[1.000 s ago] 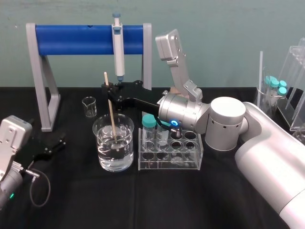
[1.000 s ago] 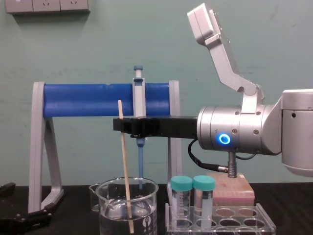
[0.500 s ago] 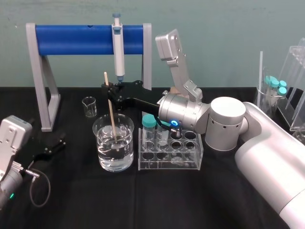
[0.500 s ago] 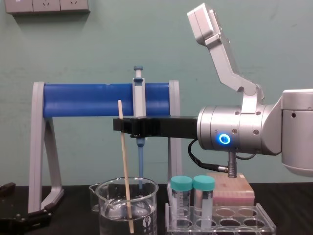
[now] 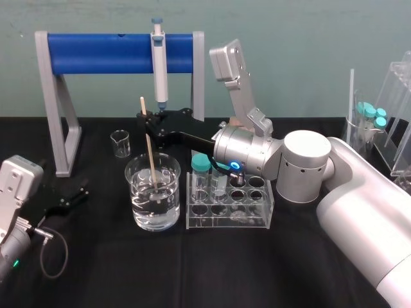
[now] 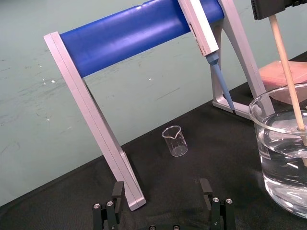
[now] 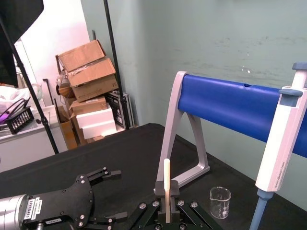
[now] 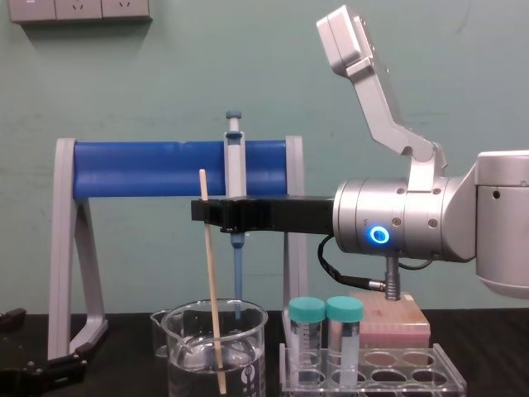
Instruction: Hold the thermometer with one hand and immerse one end into the beaker, then reinsert it into the test tube rack.
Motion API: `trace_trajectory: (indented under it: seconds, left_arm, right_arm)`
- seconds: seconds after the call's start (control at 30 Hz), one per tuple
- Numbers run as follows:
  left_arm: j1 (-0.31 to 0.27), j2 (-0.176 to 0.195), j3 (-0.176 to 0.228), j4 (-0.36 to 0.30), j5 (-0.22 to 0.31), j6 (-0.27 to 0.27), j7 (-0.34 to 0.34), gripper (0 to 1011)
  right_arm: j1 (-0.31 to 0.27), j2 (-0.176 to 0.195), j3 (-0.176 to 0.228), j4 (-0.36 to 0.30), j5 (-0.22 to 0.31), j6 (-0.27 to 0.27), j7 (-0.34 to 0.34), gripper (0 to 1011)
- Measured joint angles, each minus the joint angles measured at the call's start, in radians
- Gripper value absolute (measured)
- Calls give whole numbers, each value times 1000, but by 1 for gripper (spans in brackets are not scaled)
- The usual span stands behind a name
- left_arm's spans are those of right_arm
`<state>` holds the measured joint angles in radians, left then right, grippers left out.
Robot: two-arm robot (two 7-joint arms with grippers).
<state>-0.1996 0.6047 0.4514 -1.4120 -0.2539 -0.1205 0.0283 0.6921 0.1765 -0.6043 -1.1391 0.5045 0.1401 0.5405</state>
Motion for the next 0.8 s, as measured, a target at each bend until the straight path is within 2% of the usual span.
trace_trajectory:
  seconds: [0.5,0.8]
  left_arm:
    - [0,0,0,0,0,0,0,1004]
    - [0,0,0,0,0,0,0,1004]
  right_arm:
    - [4,1,0,-1,-1,-6,7,55]
    - [10,7,11,-32,14,5,16,55]
